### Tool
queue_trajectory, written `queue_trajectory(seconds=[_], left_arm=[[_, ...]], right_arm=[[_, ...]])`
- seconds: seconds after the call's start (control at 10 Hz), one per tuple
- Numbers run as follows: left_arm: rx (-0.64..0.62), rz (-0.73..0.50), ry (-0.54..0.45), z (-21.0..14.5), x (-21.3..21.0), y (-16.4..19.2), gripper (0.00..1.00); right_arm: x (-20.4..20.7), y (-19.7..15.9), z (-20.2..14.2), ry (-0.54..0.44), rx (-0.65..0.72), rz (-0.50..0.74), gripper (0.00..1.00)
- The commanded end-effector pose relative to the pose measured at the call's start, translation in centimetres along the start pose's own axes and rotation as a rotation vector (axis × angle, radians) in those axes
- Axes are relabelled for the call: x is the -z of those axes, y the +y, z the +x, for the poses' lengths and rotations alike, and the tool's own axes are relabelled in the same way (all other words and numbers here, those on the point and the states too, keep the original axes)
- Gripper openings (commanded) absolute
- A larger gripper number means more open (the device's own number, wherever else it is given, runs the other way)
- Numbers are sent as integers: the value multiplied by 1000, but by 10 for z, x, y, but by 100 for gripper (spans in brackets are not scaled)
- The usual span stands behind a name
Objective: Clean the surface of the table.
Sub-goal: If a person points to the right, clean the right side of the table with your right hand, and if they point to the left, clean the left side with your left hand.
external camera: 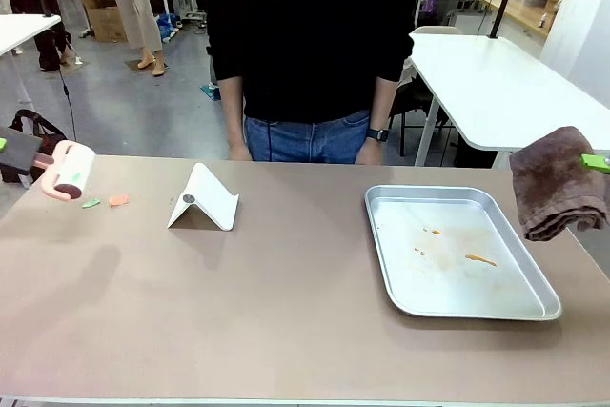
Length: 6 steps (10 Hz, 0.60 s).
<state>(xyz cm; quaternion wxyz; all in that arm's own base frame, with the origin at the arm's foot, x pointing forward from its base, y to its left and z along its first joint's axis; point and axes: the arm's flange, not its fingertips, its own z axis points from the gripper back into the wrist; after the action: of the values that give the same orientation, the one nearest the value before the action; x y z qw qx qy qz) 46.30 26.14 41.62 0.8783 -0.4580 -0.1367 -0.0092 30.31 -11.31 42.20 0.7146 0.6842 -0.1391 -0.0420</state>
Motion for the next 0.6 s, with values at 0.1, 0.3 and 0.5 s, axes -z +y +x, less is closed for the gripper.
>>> queue_trajectory(seconds=[0.1,0.3,0.5], left_arm=[[-41,24,-34,24,1,41,22],[-119,49,-11,32,8,65,22],[-182,68,-5,35,8,78,22]], right_arm=[[-1,2,-1,7,4,5,0],[-1,2,-1,7,4,5,0],[-1,2,-1,7,4,5,0]])
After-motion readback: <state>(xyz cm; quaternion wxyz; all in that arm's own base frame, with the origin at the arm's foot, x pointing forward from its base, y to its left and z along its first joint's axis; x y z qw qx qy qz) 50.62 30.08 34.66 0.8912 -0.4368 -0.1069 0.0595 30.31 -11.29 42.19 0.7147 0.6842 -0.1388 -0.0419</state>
